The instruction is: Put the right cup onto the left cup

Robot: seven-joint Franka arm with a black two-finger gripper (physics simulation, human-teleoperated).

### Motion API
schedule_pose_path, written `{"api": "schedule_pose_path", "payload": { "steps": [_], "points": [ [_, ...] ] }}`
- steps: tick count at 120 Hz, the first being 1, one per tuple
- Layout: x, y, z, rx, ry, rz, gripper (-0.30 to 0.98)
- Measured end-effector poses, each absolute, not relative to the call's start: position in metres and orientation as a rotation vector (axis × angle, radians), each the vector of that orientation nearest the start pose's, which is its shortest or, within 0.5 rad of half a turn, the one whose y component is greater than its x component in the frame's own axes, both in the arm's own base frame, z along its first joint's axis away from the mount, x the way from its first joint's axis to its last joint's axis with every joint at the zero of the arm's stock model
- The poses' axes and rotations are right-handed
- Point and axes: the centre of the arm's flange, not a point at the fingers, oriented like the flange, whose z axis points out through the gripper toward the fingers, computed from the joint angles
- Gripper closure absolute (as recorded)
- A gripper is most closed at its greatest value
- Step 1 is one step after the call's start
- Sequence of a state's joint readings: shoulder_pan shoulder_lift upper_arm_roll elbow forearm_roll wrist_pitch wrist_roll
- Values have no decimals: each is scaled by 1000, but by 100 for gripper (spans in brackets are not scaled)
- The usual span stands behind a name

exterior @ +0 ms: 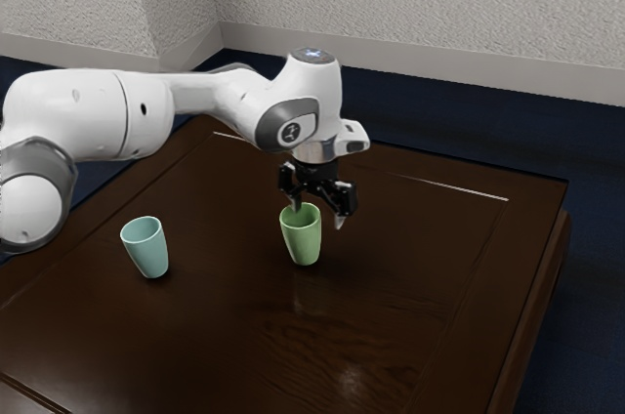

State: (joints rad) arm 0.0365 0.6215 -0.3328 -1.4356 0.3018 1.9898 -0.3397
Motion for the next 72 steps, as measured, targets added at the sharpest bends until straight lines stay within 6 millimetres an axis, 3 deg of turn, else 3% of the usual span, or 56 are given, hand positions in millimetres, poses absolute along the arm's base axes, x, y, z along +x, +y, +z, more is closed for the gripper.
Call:
{"api": "schedule_pose_path", "payload": {
  "steps": [36,51,72],
  "points": [
    [703,-149,290,-3051,-52,-4,5],
    [705,-147,284,-3051,-92,-19,25],
    [706,-146,297,-3045,-134,-60,55]
  ]
}}
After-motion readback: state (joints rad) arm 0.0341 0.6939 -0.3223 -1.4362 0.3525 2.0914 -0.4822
